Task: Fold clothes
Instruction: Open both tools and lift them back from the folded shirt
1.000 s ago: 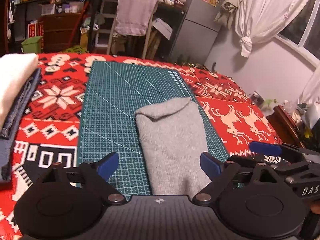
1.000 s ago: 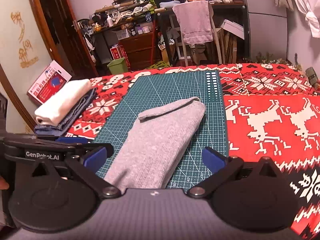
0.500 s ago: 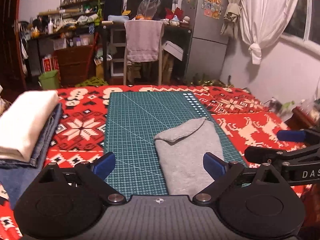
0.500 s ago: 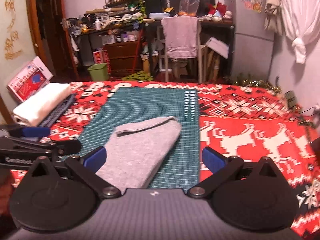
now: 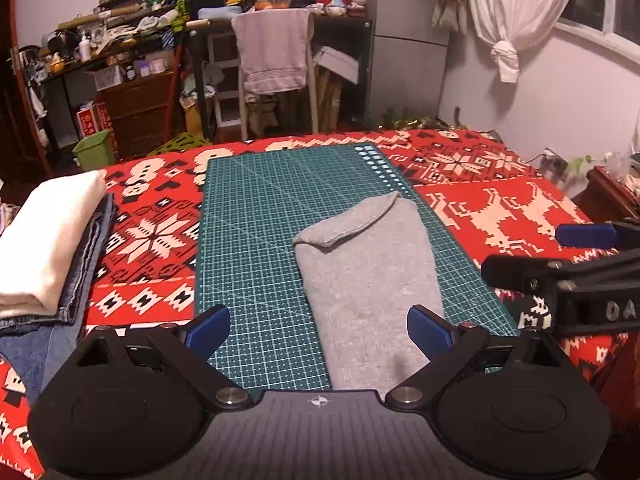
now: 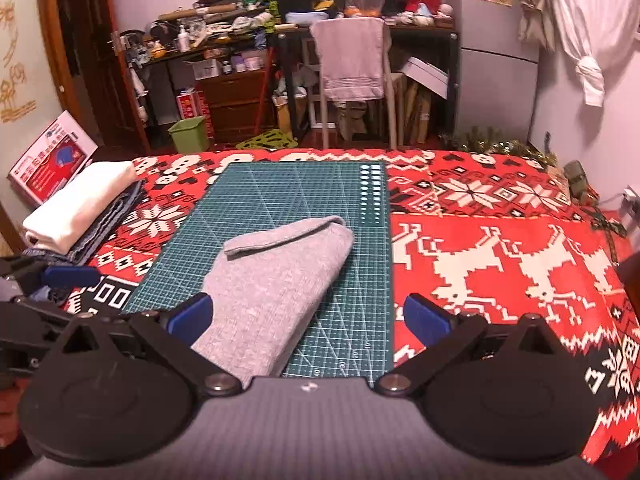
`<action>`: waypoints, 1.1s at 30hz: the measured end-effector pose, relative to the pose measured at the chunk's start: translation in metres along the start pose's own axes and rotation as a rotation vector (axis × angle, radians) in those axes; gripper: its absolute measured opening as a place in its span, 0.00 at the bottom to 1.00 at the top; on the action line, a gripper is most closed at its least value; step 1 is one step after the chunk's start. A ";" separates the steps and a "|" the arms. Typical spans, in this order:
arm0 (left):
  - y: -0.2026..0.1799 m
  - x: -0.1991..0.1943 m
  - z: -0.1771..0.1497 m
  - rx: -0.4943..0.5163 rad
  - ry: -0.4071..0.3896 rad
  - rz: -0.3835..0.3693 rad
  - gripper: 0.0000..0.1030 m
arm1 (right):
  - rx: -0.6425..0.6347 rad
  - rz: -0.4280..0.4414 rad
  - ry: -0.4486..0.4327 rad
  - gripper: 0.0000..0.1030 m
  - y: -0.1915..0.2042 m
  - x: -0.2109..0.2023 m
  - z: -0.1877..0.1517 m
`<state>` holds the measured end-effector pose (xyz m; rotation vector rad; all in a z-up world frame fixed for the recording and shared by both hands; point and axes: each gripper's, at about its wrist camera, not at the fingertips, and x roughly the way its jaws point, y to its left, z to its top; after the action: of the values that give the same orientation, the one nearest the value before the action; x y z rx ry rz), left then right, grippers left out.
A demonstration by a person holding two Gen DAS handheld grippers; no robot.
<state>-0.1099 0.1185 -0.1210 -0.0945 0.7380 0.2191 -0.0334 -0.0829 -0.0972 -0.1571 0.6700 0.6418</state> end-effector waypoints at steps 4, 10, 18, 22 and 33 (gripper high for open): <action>-0.003 -0.003 -0.001 0.004 -0.006 0.023 0.93 | -0.082 -0.043 -0.011 1.00 0.004 -0.001 0.002; -0.004 0.000 -0.002 -0.022 0.009 -0.008 0.93 | -0.019 -0.029 0.042 1.00 -0.004 0.004 0.006; 0.005 0.016 0.003 -0.133 0.109 -0.029 0.93 | 0.029 -0.051 -0.006 1.00 -0.009 0.006 -0.002; 0.008 0.017 0.001 -0.147 0.079 -0.022 0.93 | 0.001 -0.072 -0.022 1.00 -0.009 0.009 -0.008; 0.003 0.021 0.003 -0.093 0.008 -0.033 0.90 | -0.024 -0.015 -0.009 1.00 -0.005 0.017 -0.016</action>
<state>-0.0936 0.1257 -0.1333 -0.1961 0.7339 0.2219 -0.0286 -0.0833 -0.1207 -0.1818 0.6519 0.6359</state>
